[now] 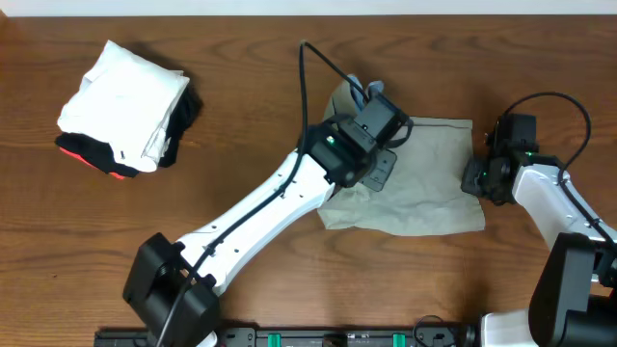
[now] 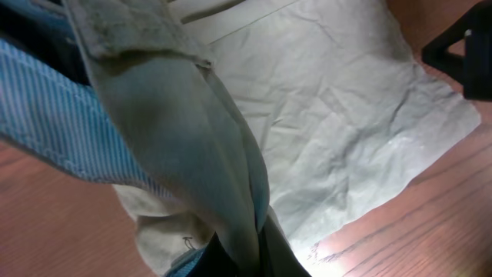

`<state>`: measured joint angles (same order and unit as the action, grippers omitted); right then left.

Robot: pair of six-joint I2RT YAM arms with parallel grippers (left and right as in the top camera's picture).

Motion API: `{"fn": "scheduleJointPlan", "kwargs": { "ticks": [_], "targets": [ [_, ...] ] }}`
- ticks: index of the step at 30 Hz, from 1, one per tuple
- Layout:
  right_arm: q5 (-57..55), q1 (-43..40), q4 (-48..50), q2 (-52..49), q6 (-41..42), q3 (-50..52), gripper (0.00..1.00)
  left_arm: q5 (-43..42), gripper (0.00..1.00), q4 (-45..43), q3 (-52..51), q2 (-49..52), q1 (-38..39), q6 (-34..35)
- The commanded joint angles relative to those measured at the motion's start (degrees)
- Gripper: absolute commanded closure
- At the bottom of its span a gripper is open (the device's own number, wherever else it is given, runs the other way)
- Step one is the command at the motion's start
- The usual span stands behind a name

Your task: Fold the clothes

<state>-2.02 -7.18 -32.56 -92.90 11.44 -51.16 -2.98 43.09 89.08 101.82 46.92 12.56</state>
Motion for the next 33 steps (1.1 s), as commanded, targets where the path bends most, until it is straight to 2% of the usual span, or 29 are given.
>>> {"fn": "scheduleJointPlan", "kwargs": {
  "ticks": [1,13,26,28,33],
  "targets": [
    [0.76,-0.79,-0.24,0.81,-0.79,0.39,0.93,0.24,0.94,-1.09,1.27,1.18,1.14,1.27],
    [1.49,-0.79,-0.26,0.79,-0.79,0.42,0.93,0.26,0.94,-4.83,1.27,3.69,3.69,2.75],
    [4.46,-0.68,0.24,0.74,-0.70,0.72,0.95,0.28,0.94,-4.42,1.27,5.44,4.55,2.71],
    [7.50,-0.68,0.68,0.74,-0.74,0.72,0.99,0.74,0.94,-4.13,1.27,5.44,4.46,2.51],
    [23.06,-0.15,4.22,0.74,-0.81,0.70,0.99,4.72,0.94,-1.01,1.29,5.20,4.20,1.88]
  ]
}}
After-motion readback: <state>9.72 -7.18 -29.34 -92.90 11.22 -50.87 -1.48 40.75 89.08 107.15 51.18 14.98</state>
